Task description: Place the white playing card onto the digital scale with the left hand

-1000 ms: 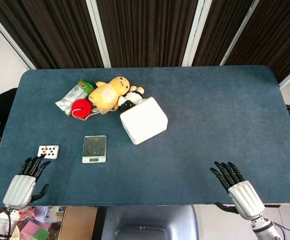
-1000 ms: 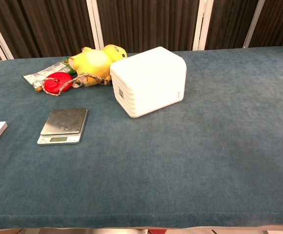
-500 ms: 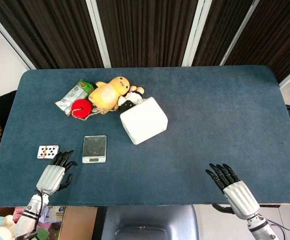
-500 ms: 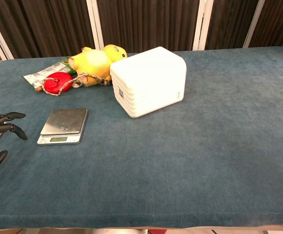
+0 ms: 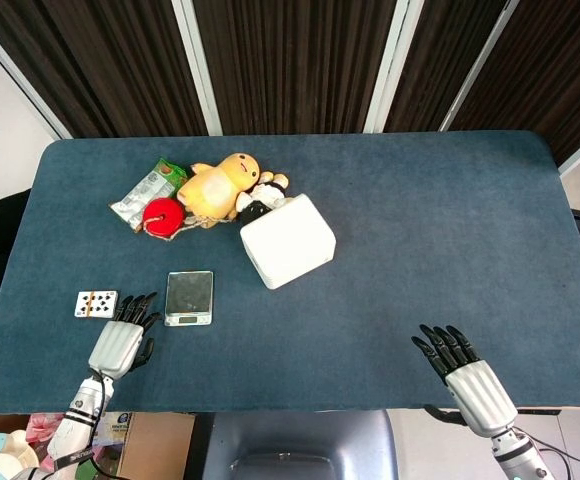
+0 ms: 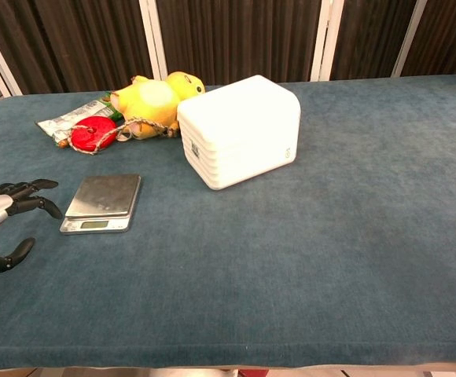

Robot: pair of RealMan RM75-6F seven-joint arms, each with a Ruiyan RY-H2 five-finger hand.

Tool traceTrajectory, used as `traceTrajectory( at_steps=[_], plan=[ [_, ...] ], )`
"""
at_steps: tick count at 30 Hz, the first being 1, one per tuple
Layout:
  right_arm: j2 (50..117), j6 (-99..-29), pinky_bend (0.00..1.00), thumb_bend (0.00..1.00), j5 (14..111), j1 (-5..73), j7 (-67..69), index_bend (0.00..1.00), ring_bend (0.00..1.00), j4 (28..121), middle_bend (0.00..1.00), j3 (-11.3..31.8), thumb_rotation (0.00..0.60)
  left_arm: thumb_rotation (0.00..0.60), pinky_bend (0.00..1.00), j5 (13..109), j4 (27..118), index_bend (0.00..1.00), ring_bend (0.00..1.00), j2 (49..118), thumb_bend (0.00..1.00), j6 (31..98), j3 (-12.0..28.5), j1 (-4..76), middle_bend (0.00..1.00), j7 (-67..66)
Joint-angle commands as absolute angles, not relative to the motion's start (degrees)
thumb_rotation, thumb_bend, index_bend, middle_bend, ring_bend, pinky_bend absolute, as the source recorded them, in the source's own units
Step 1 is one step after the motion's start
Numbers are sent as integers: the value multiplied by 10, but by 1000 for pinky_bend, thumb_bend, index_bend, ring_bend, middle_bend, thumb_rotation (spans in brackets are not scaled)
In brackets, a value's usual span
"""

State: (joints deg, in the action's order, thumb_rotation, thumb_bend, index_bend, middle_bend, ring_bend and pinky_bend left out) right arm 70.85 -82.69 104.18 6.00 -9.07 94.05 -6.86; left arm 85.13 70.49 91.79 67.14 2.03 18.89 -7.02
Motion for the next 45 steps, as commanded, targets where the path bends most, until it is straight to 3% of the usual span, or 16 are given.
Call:
traceTrajectory(
  at_steps=[1, 45],
  plan=[
    [709, -825, 0, 110, 1043, 61, -92, 0, 0, 941, 0, -70, 600, 600, 0, 853, 705, 274, 0, 920, 559, 674, 18, 190, 0, -75],
    [702, -827, 0, 110, 1046, 61, -84, 0, 0, 947, 0, -74, 600, 600, 0, 812, 701, 289, 0, 933, 558, 637, 10, 212, 0, -111]
  ],
)
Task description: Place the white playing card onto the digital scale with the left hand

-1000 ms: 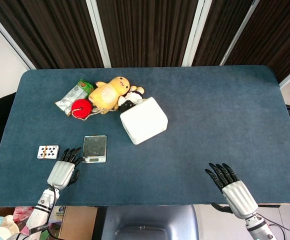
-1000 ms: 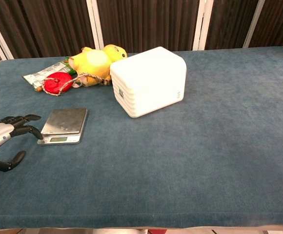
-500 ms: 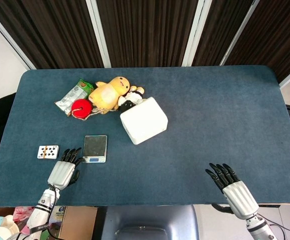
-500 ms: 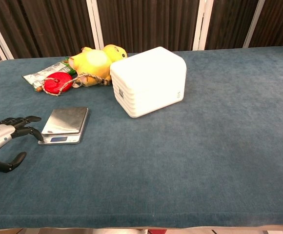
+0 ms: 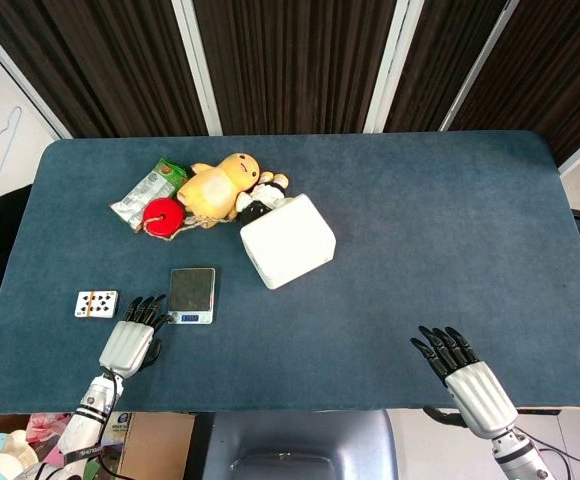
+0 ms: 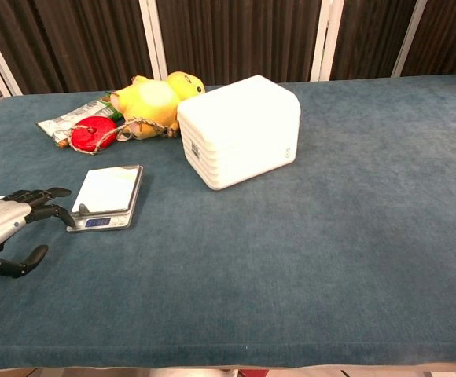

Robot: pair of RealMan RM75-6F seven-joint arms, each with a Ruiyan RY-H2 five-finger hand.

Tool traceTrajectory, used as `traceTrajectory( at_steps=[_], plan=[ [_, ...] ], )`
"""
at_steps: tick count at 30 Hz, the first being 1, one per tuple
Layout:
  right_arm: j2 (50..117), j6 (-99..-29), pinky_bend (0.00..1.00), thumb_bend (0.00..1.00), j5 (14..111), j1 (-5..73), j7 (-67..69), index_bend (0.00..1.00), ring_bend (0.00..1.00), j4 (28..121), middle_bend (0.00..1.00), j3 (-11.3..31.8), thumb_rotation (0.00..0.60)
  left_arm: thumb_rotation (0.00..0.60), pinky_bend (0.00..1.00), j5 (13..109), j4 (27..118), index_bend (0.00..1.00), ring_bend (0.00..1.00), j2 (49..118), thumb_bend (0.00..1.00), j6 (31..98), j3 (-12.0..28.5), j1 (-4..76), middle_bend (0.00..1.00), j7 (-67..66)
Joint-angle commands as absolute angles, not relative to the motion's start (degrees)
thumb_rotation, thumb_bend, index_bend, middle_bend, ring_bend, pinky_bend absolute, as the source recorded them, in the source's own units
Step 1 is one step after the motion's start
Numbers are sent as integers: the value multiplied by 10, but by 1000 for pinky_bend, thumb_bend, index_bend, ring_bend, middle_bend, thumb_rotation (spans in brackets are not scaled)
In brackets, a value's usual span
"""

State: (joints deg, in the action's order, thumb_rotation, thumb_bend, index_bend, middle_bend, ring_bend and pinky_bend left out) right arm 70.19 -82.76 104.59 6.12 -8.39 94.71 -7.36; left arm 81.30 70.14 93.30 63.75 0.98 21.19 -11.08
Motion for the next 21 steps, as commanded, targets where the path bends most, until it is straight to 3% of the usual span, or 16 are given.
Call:
traceTrajectory(
  at_steps=[1, 8, 14, 18, 21],
  plan=[
    [702, -827, 0, 110, 1046, 61, -84, 0, 0, 947, 0, -74, 600, 600, 0, 812, 700, 289, 0, 934, 559, 638, 11, 213, 0, -110],
    [702, -828, 0, 110, 1047, 61, -82, 0, 0, 947, 0, -74, 600, 600, 0, 810, 698, 279, 0, 935, 564, 640, 11, 214, 0, -110],
    [702, -830, 0, 110, 1048, 61, -81, 0, 0, 947, 0, -74, 600, 600, 0, 830, 715, 139, 0, 918, 557, 685, 25, 212, 0, -96],
    [701, -831, 0, 110, 1051, 61, -80, 0, 0, 948, 0, -76, 600, 600, 0, 835, 726, 110, 0, 894, 526, 704, 33, 212, 0, -100],
    [701, -833, 0, 109, 1053, 60, -80, 0, 0, 948, 0, -77, 600, 600, 0, 828, 724, 99, 0, 874, 448, 703, 38, 212, 0, -104]
  ],
)
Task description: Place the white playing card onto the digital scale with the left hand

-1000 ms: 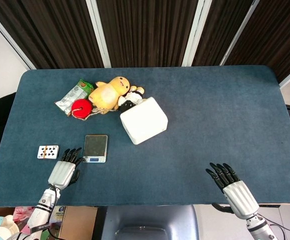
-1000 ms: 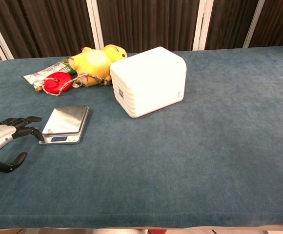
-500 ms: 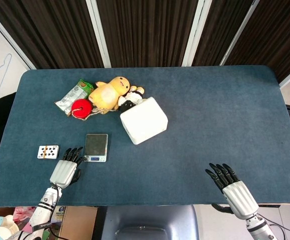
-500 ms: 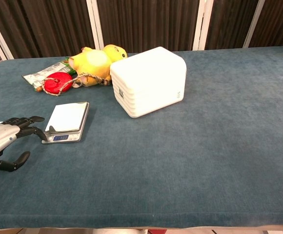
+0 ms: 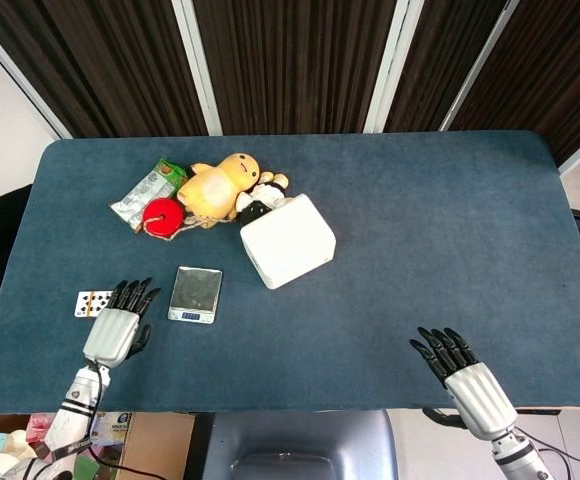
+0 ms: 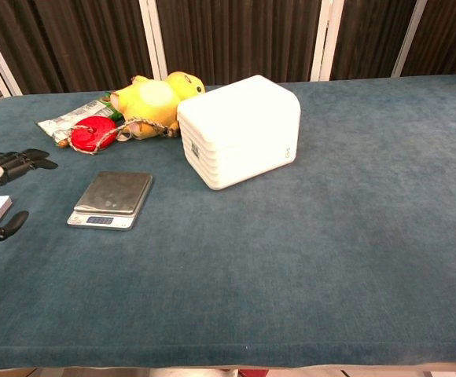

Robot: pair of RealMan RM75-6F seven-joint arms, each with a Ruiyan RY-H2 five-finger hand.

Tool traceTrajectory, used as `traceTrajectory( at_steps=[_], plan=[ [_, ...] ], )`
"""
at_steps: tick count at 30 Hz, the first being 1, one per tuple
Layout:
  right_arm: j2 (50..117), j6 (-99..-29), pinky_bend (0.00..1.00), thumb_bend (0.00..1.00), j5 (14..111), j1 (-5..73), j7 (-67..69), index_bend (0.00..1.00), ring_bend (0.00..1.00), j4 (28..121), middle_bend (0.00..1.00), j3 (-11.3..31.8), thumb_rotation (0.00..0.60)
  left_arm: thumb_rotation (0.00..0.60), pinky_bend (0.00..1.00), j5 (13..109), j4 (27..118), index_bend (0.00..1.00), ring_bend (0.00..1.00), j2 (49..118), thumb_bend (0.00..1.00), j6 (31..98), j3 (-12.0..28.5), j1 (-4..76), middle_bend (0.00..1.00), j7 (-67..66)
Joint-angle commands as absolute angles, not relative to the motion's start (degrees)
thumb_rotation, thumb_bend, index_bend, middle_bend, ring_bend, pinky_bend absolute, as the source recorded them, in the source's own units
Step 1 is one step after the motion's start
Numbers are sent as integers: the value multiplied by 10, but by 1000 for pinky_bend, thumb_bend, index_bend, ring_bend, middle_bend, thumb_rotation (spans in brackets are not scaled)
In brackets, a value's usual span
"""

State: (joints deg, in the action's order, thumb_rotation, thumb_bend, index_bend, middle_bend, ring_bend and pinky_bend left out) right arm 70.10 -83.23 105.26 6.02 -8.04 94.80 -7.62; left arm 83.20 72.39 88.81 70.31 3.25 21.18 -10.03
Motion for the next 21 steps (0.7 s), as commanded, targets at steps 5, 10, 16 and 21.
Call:
traceTrajectory(
  at_steps=[5, 10, 16, 21],
  plan=[
    [700, -832, 0, 110, 1057, 61, -79, 0, 0, 949, 0, -79, 600, 600, 0, 795, 697, 82, 0, 845, 420, 659, 37, 215, 0, -113],
    [699, -829, 0, 110, 1059, 62, -79, 0, 0, 951, 0, -81, 600, 600, 0, 760, 674, 77, 0, 831, 418, 609, 30, 217, 0, -117],
    [698, -823, 0, 109, 1061, 64, -78, 0, 0, 952, 0, -83, 600, 600, 0, 739, 632, 77, 0, 839, 411, 579, 33, 221, 0, -102],
    [699, -821, 0, 110, 1061, 65, -80, 0, 0, 952, 0, -83, 600, 600, 0, 737, 592, 94, 0, 857, 404, 568, 34, 226, 0, -88]
  ],
)
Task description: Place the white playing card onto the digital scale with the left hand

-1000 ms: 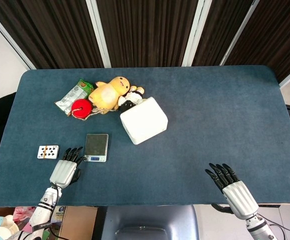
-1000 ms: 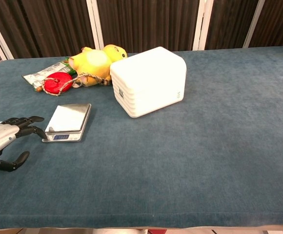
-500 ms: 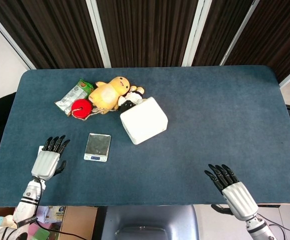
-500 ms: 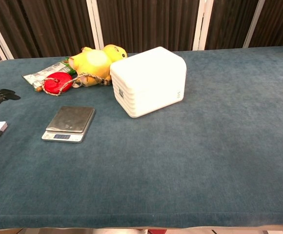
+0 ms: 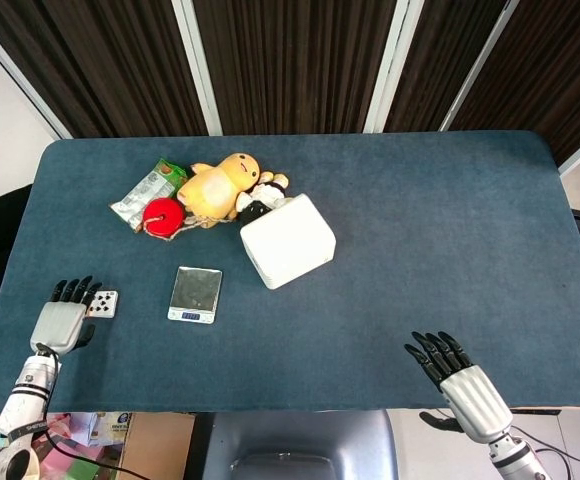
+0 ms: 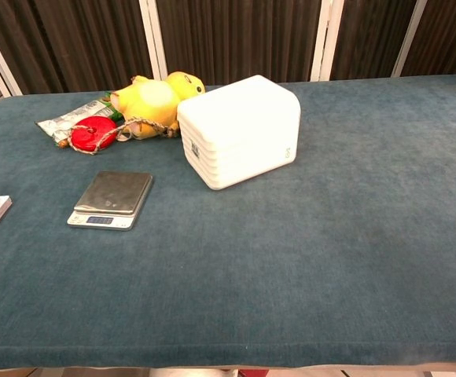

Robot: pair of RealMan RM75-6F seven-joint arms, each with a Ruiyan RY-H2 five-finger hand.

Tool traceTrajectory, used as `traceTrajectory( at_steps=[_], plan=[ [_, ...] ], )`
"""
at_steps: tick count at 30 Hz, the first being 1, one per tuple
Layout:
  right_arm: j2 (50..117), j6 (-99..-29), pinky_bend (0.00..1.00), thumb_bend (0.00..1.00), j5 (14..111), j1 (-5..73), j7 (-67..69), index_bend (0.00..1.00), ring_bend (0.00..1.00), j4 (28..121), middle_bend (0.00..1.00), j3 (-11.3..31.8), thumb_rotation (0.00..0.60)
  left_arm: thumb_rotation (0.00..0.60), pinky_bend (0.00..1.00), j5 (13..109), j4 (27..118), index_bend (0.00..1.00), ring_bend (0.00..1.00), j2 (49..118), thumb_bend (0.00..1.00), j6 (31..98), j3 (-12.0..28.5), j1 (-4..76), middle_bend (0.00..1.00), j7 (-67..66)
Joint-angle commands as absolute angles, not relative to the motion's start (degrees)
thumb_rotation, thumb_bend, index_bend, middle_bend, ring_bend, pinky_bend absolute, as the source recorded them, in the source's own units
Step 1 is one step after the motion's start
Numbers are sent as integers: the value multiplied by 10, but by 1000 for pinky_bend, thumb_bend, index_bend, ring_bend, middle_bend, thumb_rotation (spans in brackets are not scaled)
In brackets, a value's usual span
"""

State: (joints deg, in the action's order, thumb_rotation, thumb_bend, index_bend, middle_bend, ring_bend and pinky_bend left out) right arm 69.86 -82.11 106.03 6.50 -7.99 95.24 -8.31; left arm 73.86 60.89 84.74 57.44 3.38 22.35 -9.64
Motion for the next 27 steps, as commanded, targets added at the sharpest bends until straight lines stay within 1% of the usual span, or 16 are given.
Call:
traceTrajectory(
  at_steps=[1, 7, 10, 13, 15, 16, 18, 23, 24, 26, 27],
  plan=[
    [699, -821, 0, 110, 1061, 65, -81, 0, 0, 953, 0, -83, 600, 600, 0, 737, 586, 98, 0, 860, 403, 567, 34, 227, 1, -84],
    [702, -816, 0, 110, 1057, 66, -86, 0, 0, 953, 0, -82, 600, 600, 0, 742, 559, 130, 0, 881, 403, 562, 33, 230, 36, -66],
    [703, -813, 0, 109, 1057, 66, -90, 0, 0, 953, 0, -83, 600, 600, 0, 742, 547, 178, 0, 890, 405, 555, 33, 234, 93, -64],
    [704, -813, 0, 110, 1056, 66, -93, 0, 0, 953, 0, -83, 600, 600, 0, 738, 537, 278, 6, 897, 410, 550, 36, 236, 213, -64],
    [705, -813, 0, 109, 1056, 66, -93, 0, 0, 953, 0, -83, 600, 600, 0, 742, 530, 410, 61, 901, 426, 560, 37, 236, 386, -67],
    [705, -813, 0, 110, 1056, 66, -93, 0, 0, 953, 0, -83, 600, 600, 0, 744, 527, 452, 88, 903, 431, 566, 37, 236, 442, -70],
    [705, -812, 0, 110, 1056, 66, -93, 0, 0, 953, 0, -83, 600, 600, 0, 748, 521, 564, 181, 908, 445, 578, 38, 234, 585, -71],
    [705, -811, 0, 110, 1057, 66, -94, 0, 0, 953, 0, -84, 600, 600, 0, 753, 516, 673, 294, 912, 468, 589, 39, 233, 709, -66],
    [705, -811, 0, 110, 1058, 67, -94, 0, 0, 953, 0, -85, 600, 600, 0, 756, 513, 727, 347, 915, 491, 598, 41, 233, 763, -65],
    [704, -814, 0, 110, 1060, 66, -93, 0, 0, 954, 0, -85, 600, 600, 0, 765, 509, 807, 421, 922, 533, 626, 48, 234, 836, -61],
    [704, -814, 0, 110, 1060, 65, -93, 0, 0, 954, 0, -85, 600, 600, 0, 771, 512, 820, 433, 925, 540, 638, 50, 234, 847, -56]
  ],
)
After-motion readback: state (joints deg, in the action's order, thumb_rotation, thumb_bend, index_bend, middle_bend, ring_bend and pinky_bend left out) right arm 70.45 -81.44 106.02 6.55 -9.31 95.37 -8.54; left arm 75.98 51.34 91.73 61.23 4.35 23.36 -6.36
